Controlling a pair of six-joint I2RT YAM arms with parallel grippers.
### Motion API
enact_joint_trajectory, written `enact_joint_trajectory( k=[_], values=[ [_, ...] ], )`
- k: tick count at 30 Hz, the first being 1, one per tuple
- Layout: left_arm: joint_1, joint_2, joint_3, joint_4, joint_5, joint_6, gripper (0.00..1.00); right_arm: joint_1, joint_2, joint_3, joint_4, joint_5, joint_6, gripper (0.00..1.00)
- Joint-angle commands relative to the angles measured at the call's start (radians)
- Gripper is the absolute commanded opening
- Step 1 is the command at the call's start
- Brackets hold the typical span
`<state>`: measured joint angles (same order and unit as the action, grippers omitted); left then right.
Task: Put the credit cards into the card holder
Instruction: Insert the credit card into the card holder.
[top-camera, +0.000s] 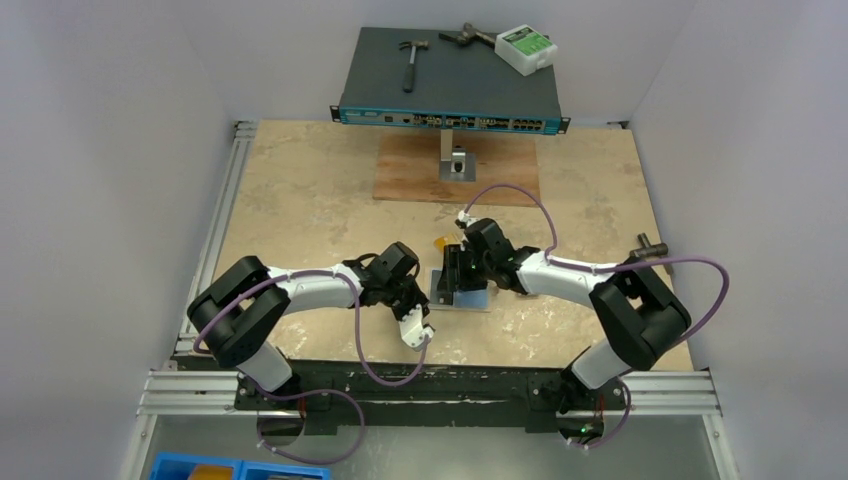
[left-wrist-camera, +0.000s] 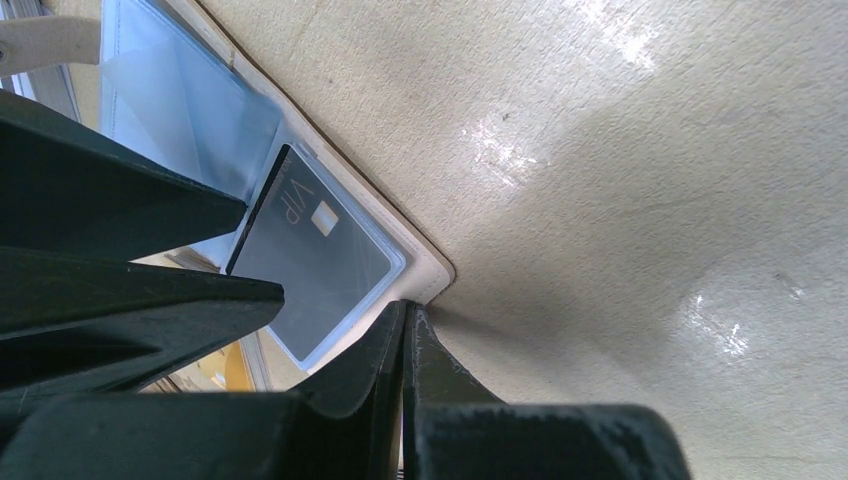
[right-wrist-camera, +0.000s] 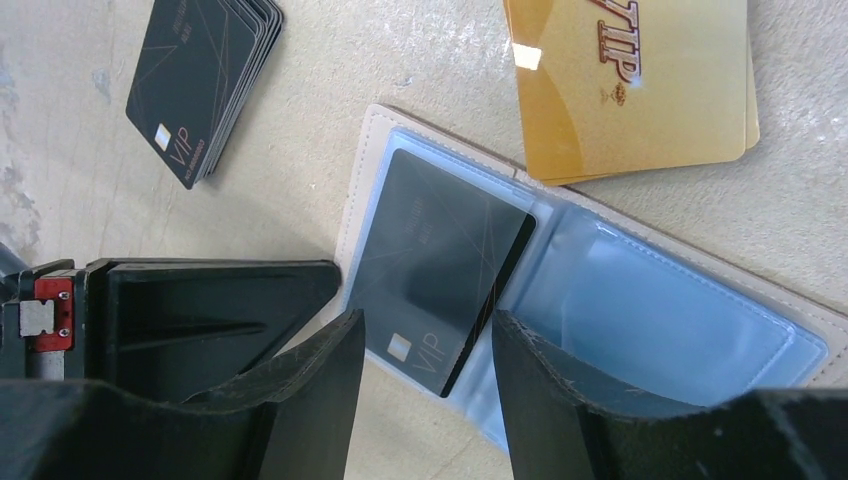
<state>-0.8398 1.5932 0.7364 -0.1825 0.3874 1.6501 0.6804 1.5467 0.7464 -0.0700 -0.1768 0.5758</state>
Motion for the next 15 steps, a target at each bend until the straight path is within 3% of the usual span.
enact_joint_trajectory(
  k=[1,15],
  values=[
    [0.007,-0.01,-0.01,-0.043,0.033,0.028,0.0,0.009,0.007,0.02,0.042,-0.023,0.008,0.49],
    [0.007,-0.003,-0.011,-0.051,0.04,0.052,0.0,0.033,0.044,0.055,0.049,-0.079,-0.004,0.46]
  ],
)
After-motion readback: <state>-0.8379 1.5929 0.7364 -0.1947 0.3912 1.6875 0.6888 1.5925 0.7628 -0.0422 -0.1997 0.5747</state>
